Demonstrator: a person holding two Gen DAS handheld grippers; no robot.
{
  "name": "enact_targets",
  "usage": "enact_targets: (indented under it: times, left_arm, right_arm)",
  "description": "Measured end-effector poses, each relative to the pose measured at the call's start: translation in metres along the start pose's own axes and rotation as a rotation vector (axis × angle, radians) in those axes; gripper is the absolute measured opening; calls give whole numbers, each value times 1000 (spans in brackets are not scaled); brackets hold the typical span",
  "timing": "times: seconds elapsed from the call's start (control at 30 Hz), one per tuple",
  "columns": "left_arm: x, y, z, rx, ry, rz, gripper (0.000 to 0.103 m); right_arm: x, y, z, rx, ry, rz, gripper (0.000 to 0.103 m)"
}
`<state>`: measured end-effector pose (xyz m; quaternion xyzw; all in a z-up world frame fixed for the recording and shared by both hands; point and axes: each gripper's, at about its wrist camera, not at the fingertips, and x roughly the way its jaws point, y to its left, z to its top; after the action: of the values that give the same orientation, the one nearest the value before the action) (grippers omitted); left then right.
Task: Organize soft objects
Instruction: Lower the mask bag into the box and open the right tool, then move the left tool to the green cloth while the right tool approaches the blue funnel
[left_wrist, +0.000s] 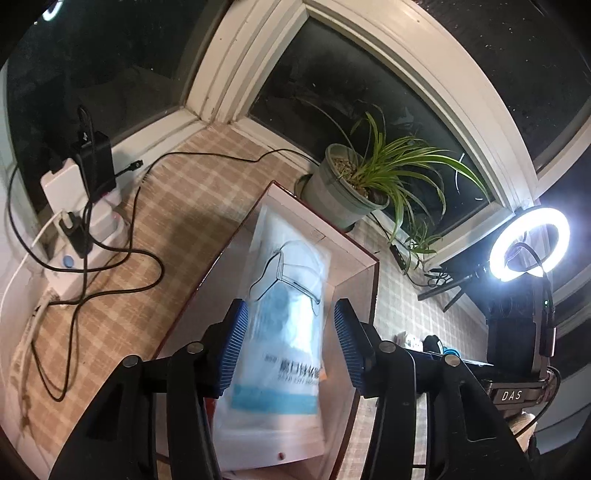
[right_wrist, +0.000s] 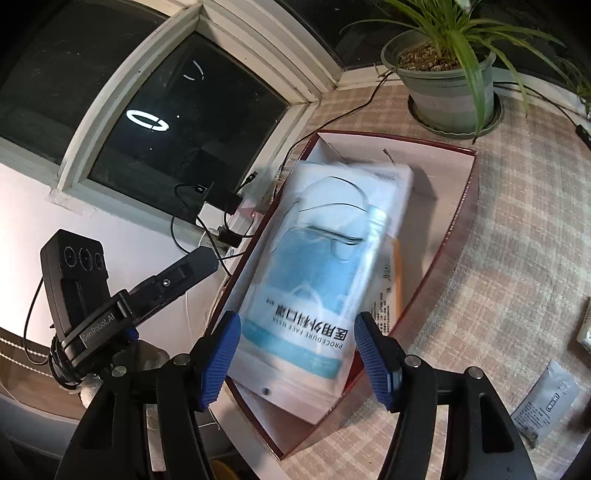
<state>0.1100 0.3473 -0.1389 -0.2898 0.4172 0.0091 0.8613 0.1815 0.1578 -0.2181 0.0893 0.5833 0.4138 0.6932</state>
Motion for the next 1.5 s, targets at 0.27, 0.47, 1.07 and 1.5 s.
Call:
enact_targets:
  times: [0.27,0.47,1.07,1.5]
  left_arm:
    - [-13,-13,-10,2,-23,-13,48]
    - [-21,-29,-28,10,-32,-30,48]
    - [-26,-112,-120,51,-26,-109,57]
    - [-4,-153,-210,89,53,-87,59]
  right_arm:
    - [-25,-11,-16,-4,-30,7,60]
    - [-52,-31,-37,-2,-67,1,61]
    - [-199,-135,-134,-14,-224,-98,65]
    - [-276,-225,-190,44,-314,-174,66]
